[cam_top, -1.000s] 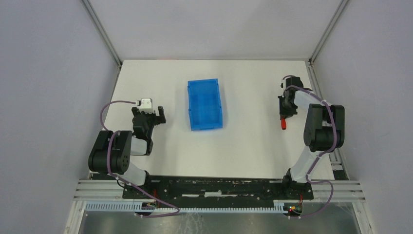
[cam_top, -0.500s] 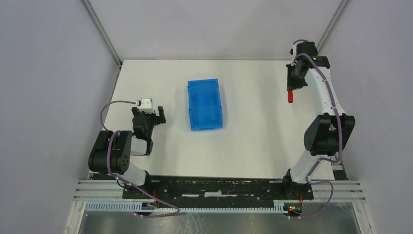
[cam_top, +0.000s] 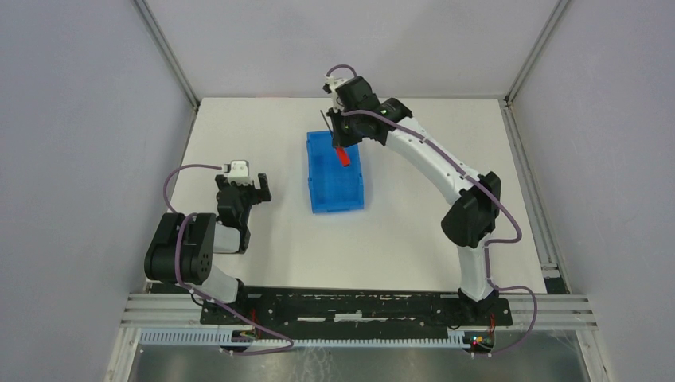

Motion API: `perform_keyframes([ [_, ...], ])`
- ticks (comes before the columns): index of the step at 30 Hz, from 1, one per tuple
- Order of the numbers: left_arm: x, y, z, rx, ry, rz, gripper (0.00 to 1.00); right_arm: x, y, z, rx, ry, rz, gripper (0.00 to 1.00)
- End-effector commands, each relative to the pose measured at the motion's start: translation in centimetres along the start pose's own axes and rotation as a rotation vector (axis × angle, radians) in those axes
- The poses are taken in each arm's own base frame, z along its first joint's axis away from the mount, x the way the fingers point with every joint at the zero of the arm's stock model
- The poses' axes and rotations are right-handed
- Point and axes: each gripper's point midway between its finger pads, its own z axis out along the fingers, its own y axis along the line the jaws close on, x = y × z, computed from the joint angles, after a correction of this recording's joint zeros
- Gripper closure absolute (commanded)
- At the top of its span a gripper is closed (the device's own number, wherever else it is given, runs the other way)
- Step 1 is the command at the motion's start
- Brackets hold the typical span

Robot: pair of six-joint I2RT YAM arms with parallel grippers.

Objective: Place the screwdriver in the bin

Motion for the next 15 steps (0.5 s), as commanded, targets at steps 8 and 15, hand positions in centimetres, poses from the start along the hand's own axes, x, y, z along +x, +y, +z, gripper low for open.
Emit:
perform_keyframes([
  [8,-1.5,-0.1,0.2,-0.002,-0.054,-0.034,0.00,7.0,0.3,9.2,0.121,0.105,-0.005,1.00],
  [15,-1.5,-0.1,0.2,-0.002,-0.054,-0.034,0.00,10.8,0.3,13.0,0.186,0.157,-0.020,1.00],
])
